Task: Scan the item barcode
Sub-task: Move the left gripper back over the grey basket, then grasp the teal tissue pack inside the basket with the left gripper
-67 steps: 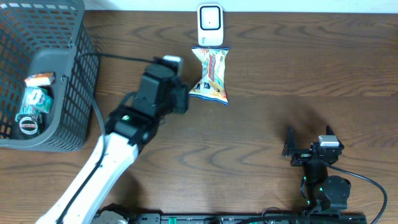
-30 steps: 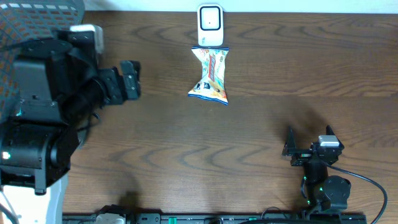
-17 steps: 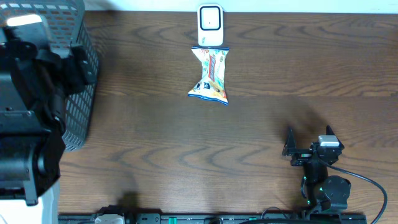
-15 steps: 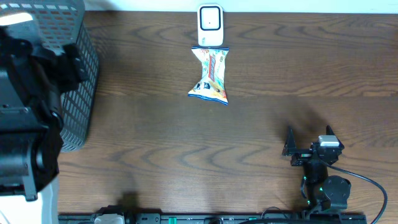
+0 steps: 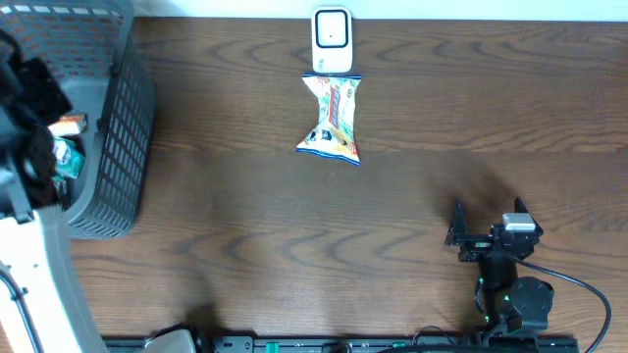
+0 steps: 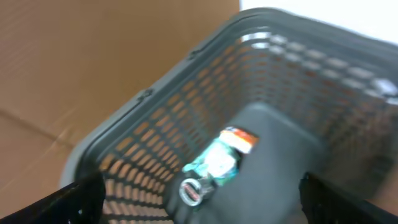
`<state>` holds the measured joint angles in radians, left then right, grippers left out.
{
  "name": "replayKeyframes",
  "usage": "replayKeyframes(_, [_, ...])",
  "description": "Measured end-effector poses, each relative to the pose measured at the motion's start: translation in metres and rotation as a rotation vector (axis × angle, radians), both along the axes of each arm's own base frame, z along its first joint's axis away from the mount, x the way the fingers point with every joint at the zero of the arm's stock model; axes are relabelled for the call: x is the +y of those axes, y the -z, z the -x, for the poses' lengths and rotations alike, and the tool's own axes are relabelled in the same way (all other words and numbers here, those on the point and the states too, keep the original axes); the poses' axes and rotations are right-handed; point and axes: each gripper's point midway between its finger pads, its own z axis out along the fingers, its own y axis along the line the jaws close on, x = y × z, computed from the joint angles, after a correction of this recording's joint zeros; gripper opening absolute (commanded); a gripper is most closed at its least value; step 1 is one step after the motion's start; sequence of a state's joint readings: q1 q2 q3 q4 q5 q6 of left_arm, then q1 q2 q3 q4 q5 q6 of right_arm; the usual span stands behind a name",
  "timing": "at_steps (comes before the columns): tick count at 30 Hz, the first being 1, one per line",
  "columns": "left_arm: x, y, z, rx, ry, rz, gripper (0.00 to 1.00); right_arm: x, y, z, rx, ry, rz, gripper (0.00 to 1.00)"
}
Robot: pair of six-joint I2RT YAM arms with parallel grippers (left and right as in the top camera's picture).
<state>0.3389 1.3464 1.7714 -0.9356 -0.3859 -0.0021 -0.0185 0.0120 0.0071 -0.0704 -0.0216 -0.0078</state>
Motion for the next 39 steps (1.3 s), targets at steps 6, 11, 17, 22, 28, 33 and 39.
replayKeyframes(6, [0.043,0.019,0.018,0.062,-0.136,0.021,0.98,0.000,0.000,0.000,0.000,0.000,0.000,0.99])
replayKeyframes(11, [0.053,0.043,0.013,0.140,-0.153,0.055,0.98,0.000,0.000,0.000,0.000,0.000,0.000,0.99])
replayKeyframes(17, [0.065,0.084,-0.010,0.240,-0.152,0.098,0.98,0.000,0.000,0.000,0.000,0.000,0.000,0.99])
replayKeyframes(22, [0.074,0.120,-0.027,0.328,-0.146,0.130,0.97,0.000,0.000,0.000,0.000,0.000,0.000,0.99])
replayKeyframes(28, [0.080,0.169,-0.040,0.479,-0.110,0.164,0.98,0.000,0.000,0.000,0.000,0.000,0.000,0.99])
replayKeyframes(33, [0.079,0.206,-0.050,0.567,-0.050,0.210,0.98,0.000,0.000,0.000,0.000,0.000,0.000,0.99])
replayKeyframes(39, [0.079,0.235,-0.063,0.612,0.000,0.240,0.98,0.000,0.000,0.000,0.000,0.000,0.000,0.99])
